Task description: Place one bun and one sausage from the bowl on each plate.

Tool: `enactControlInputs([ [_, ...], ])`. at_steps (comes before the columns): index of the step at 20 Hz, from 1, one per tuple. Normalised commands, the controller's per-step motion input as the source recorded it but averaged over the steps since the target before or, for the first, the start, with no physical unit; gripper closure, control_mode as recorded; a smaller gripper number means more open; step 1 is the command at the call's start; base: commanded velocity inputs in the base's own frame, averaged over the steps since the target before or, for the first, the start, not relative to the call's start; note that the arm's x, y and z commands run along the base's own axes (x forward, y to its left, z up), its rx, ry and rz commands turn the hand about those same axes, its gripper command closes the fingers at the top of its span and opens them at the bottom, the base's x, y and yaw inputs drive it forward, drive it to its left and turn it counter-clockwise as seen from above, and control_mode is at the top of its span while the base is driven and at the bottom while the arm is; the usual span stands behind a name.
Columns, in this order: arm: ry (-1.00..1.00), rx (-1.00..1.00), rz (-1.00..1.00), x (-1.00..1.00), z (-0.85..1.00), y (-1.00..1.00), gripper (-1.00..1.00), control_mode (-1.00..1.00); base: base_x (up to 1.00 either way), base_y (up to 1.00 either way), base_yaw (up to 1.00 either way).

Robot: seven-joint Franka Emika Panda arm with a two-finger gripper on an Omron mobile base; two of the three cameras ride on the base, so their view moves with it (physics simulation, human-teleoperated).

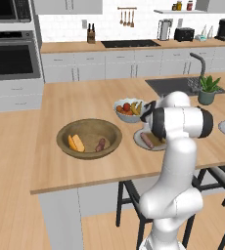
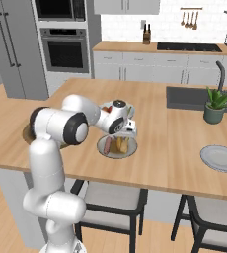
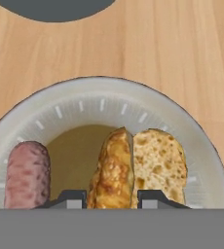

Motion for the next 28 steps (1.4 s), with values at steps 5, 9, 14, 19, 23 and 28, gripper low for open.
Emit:
enactControlInputs([
  [5,0.0,0.0,0.0,0.0,-0.11,0.0,1.0,-1.0,0.0,0.0,0.0],
  [9,0.0,0.0,0.0,0.01,0.0,0.0,1.0,-1.0,0.0,0.0,0.0],
  [14,0.0,0.0,0.0,0.0,0.0,0.0,-1.0,-1.0,0.0,0.0,0.0],
  [19,0.0,0.0,0.0,0.0,0.0,0.0,-1.0,-1.0,0.0,0.0,0.0],
  [23,0.01,0.0,0.0,0.0,0.03,-0.05,-1.0,-1.0,0.0,0.0,0.0],
  [28,0.23,0.0,0.0,-0.27,0.87,0.05,-1.0,-1.0,0.0,0.0,0.0],
])
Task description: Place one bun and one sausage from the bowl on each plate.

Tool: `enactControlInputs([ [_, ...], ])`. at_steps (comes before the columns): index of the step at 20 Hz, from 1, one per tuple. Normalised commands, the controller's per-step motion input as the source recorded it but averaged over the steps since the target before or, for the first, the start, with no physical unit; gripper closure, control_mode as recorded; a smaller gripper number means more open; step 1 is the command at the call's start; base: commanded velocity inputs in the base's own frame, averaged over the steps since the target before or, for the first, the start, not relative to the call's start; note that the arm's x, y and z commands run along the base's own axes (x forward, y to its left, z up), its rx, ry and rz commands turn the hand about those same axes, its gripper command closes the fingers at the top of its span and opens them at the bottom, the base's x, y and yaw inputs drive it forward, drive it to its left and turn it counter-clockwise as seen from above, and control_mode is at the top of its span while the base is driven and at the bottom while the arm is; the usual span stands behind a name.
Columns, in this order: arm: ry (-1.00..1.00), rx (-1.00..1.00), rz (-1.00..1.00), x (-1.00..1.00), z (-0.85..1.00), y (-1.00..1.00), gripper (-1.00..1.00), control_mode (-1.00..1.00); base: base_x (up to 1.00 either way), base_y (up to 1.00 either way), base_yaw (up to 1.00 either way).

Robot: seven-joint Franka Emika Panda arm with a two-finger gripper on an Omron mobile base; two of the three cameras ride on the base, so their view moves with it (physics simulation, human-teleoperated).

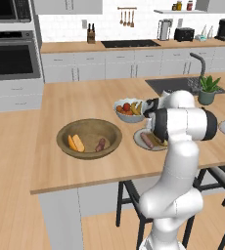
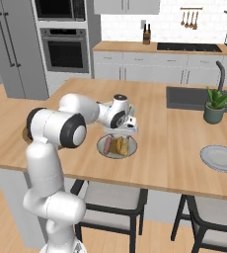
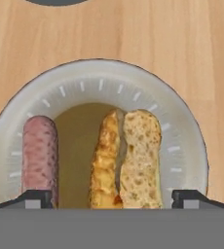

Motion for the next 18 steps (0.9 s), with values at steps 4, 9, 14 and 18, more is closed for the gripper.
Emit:
enactControlInputs([
  [4,0.21,0.0,0.09,-0.45,0.84,0.84,-1.0,-1.0,0.0,0.0,0.0],
  [9,0.12,0.02,0.11,-0.27,0.5,1.0,-1.0,-1.0,0.0,0.0,0.0],
  [14,0.15,0.02,0.02,-0.01,0.29,1.0,-1.0,-1.0,0.0,0.0,0.0],
  [18,0.15,0.0,0.0,0.03,0.0,1.0,-1.0,-1.0,0.0,0.0,0.0],
])
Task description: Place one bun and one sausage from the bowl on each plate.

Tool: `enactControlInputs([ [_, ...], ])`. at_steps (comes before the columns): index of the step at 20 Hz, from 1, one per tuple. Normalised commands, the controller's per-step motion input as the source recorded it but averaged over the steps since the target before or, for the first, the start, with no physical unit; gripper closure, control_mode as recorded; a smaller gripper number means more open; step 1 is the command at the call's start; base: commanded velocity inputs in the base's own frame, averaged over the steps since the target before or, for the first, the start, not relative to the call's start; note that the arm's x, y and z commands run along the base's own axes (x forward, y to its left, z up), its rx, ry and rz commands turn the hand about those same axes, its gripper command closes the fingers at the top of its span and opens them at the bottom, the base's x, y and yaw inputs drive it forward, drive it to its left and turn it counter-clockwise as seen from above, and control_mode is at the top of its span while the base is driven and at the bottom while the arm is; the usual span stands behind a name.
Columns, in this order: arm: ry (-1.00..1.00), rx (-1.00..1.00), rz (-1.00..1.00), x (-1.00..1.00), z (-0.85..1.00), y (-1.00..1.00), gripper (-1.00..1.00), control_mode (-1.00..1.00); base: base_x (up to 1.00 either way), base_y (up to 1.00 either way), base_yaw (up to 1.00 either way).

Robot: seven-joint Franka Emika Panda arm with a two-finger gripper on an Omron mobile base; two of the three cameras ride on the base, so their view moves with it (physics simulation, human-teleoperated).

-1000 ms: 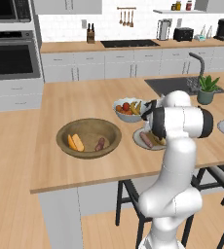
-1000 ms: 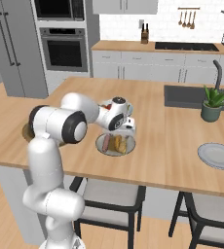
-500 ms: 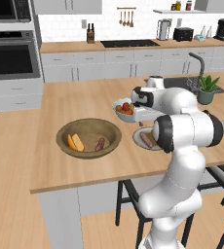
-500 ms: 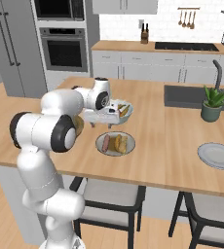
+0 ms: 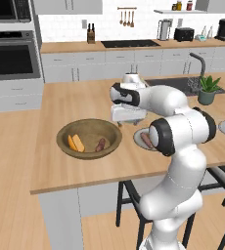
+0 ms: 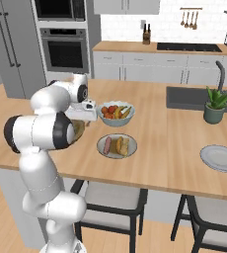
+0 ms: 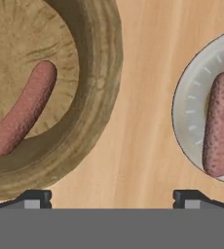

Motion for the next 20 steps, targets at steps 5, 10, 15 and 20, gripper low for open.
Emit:
enactControlInputs([
  [5,0.08,0.05,0.03,0.0,0.0,1.0,-1.0,-1.0,0.0,0.0,0.0],
  [10,0.05,0.09,0.04,0.0,0.0,0.97,-1.0,-1.0,0.0,0.0,0.0],
  [15,0.04,0.17,0.03,0.06,0.0,0.86,-1.0,-1.0,0.0,0.0,0.0],
  [20,-0.05,0.13,0.05,0.37,-0.31,0.34,-1.0,-1.0,0.0,0.0,0.0],
])
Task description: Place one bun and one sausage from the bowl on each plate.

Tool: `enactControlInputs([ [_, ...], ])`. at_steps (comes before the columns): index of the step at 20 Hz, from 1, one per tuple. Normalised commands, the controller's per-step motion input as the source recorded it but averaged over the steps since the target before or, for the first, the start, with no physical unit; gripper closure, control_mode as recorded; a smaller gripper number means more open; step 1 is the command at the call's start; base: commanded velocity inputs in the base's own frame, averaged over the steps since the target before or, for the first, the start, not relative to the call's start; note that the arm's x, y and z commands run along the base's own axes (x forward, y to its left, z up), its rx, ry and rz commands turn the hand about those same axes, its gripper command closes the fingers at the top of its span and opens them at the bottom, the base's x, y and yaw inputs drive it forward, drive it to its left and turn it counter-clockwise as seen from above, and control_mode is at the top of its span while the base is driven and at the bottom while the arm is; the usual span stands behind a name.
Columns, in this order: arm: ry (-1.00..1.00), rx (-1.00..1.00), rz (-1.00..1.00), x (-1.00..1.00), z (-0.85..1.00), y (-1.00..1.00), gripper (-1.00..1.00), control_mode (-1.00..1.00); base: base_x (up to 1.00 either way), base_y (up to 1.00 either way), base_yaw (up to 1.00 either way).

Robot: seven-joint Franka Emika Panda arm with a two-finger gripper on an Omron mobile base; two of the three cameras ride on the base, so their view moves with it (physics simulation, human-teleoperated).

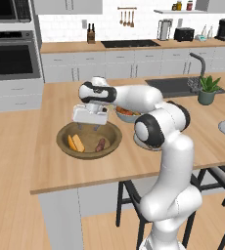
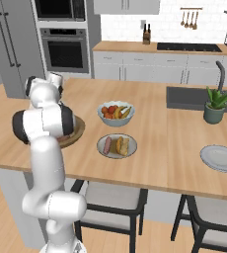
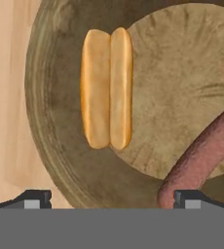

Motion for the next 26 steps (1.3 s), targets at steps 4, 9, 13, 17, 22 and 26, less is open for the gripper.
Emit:
enactControlInputs([
  [4,-0.07,0.01,0.07,0.41,-0.31,0.0,-1.0,-1.0,0.0,0.0,0.0],
  [9,0.0,0.0,0.03,0.2,-0.35,0.03,-1.0,-1.0,0.0,0.0,0.0],
  [13,0.0,0.0,0.0,0.01,-0.15,0.15,-1.0,-1.0,0.0,0.0,0.0],
  [17,0.0,0.0,0.0,0.11,-0.05,0.29,-1.0,-1.0,0.0,0.0,0.0],
  [22,0.0,0.0,0.0,0.14,-0.01,0.31,-1.0,-1.0,0.0,0.0,0.0],
  [26,0.01,0.0,0.0,0.09,-0.01,0.18,-1.0,-1.0,0.0,0.0,0.0],
])
